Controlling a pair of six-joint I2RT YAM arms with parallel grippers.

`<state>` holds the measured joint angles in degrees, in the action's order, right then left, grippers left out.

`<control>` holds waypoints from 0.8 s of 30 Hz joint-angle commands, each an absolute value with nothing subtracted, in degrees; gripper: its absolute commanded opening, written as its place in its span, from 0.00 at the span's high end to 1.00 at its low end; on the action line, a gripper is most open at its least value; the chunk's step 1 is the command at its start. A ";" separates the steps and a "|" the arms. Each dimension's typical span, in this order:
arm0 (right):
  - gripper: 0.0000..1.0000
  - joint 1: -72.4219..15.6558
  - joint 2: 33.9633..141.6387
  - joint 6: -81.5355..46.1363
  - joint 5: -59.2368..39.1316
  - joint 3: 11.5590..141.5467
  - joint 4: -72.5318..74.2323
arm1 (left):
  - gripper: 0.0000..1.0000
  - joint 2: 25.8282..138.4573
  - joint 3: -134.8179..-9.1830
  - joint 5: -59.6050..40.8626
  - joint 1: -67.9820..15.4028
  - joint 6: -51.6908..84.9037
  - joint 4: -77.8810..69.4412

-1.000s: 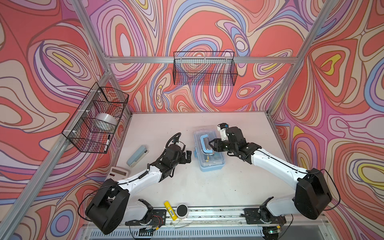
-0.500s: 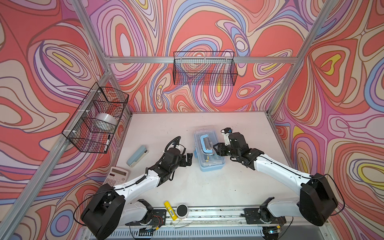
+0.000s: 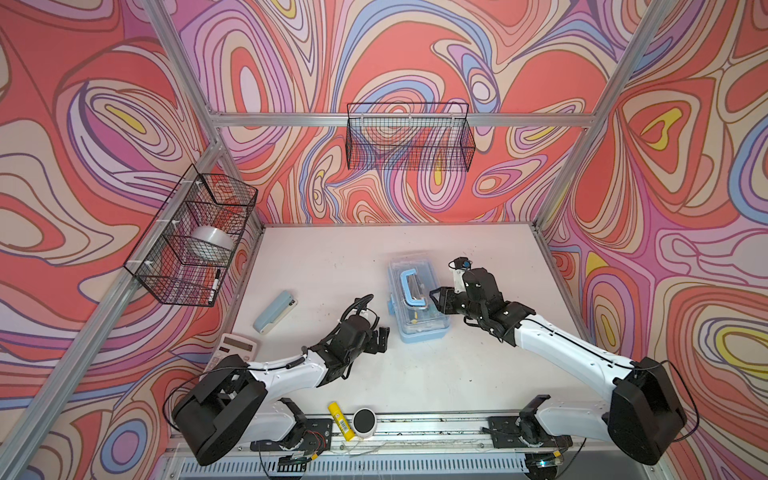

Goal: Pack the tool kit

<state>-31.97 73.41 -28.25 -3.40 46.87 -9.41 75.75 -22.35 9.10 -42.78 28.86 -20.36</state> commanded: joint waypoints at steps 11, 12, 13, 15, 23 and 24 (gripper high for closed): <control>0.51 -32.12 75.21 -28.40 -2.46 46.29 -8.44 | 0.09 89.23 -22.27 20.85 -45.43 24.39 -41.11; 0.50 -32.14 75.32 -28.26 -2.43 46.42 -8.48 | 0.09 90.59 -22.32 21.08 -45.63 23.79 -43.54; 0.51 -32.09 75.50 -28.06 -2.37 46.49 -8.48 | 0.09 91.93 -22.28 21.32 -45.83 23.34 -45.55; 0.51 -32.09 75.91 -27.86 -2.11 46.76 -8.55 | 0.09 94.45 -22.22 21.76 -46.05 22.30 -49.37; 0.51 -32.15 76.56 -27.95 -1.29 46.12 -7.80 | 0.12 101.66 -22.41 25.08 -46.57 19.83 -56.14; 0.51 -32.15 76.71 -27.95 -0.78 46.07 -8.12 | 0.12 102.41 -22.65 25.48 -46.60 19.61 -56.58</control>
